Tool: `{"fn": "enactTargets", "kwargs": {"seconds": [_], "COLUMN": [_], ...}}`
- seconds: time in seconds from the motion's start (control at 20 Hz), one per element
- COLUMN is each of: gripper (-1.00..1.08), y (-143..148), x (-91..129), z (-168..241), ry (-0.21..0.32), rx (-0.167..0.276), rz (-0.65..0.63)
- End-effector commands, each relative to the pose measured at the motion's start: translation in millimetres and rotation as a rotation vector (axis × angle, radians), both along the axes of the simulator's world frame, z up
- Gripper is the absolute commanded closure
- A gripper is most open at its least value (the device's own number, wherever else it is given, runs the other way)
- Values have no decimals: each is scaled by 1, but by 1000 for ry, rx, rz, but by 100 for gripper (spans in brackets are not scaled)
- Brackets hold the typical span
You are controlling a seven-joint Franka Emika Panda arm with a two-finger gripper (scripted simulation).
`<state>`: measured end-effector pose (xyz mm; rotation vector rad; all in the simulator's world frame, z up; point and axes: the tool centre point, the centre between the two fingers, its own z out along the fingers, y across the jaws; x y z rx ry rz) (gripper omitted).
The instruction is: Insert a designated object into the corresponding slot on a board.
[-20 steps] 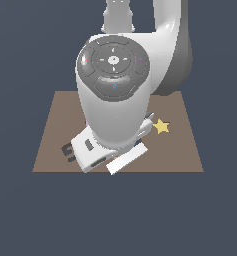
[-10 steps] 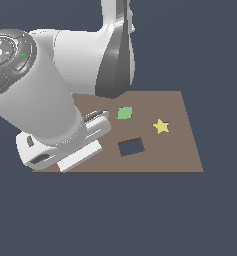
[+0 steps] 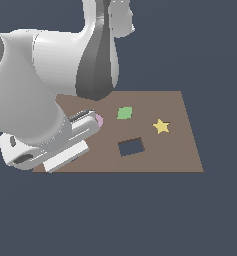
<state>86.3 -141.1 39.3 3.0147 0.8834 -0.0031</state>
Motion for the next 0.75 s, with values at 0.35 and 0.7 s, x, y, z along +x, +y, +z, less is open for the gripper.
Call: {"fn": "enactTargets", "kwargs": {"seconds": [0.35,0.7], "gripper": [-92,-92], "y": [0,0], "x": [1,1], "z": [-9,-9], "ry": [0,0], "rx": [1,1], "rz": [3,3]}}
